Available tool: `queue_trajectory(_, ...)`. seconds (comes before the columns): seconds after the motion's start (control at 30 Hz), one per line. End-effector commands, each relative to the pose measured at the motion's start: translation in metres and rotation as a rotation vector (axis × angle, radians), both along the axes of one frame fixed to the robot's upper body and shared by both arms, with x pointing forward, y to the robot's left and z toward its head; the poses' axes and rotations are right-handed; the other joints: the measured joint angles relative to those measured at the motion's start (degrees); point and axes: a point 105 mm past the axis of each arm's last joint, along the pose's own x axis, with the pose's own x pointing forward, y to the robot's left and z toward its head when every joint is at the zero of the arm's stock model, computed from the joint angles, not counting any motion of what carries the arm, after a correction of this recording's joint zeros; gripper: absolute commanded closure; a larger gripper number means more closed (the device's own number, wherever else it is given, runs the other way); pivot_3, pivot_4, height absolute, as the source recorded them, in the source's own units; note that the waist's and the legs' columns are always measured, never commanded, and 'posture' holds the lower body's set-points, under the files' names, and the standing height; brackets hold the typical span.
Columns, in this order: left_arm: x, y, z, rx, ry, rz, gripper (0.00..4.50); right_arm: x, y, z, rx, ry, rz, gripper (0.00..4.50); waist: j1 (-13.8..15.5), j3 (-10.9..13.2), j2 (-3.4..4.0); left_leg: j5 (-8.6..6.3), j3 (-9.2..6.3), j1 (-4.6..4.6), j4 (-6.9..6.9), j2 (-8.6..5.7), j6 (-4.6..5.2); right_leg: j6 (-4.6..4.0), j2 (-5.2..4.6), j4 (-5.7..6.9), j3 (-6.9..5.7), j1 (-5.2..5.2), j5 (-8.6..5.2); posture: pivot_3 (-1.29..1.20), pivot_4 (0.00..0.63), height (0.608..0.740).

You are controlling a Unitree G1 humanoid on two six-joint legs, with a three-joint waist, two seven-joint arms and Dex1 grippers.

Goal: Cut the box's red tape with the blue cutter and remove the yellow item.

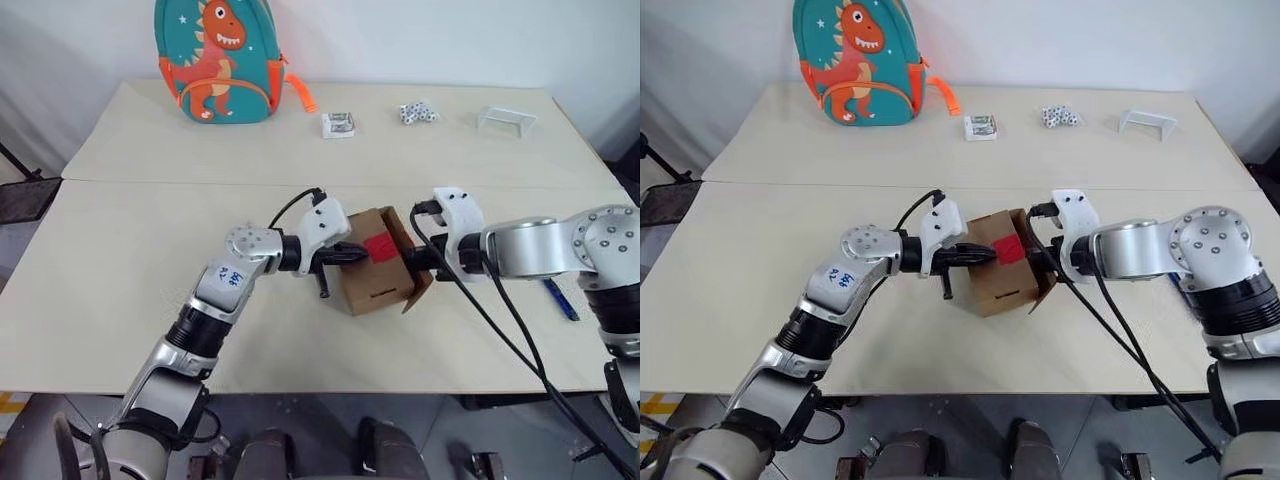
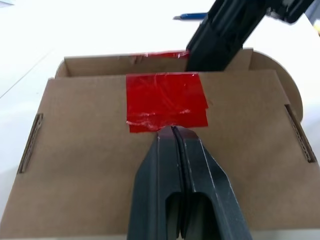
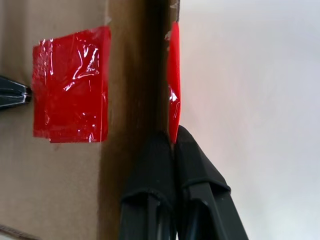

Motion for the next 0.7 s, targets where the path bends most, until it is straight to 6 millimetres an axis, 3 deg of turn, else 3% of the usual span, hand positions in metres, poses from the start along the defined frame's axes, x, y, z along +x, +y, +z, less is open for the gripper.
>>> queue_trajectory(0.03,0.0,0.003,-0.032,0.039,0.091,0.045,4.5,0.0,-0.009,0.03,-0.019,-0.083,-0.012,4.46,0.1,0.0,0.0,0.0,-0.01,0.0,0.01,-0.01,0.0,0.01,0.0,-0.01,-0.01,0.02,0.0,0.0,0.15,0.74)
queue_trajectory(0.43,0.003,-0.036,-0.04,-0.077,0.097,0.042,4.5,-0.012,-0.006,0.065,-0.239,-0.167,0.105,4.46,0.4,0.0,0.01,-0.01,-0.06,-0.07,0.08,-0.02,0.01,0.02,-0.02,-0.06,-0.03,0.03,0.02,0.0,0.15,0.74)
queue_trajectory(0.7,0.009,-0.044,-0.042,-0.101,0.079,0.063,4.5,-0.021,0.001,0.057,-0.27,-0.178,0.156,4.46,1.5,0.0,-0.01,-0.04,-0.07,-0.07,0.19,-0.03,0.07,0.02,-0.03,-0.12,-0.04,0.11,0.03,0.0,0.15,0.74)
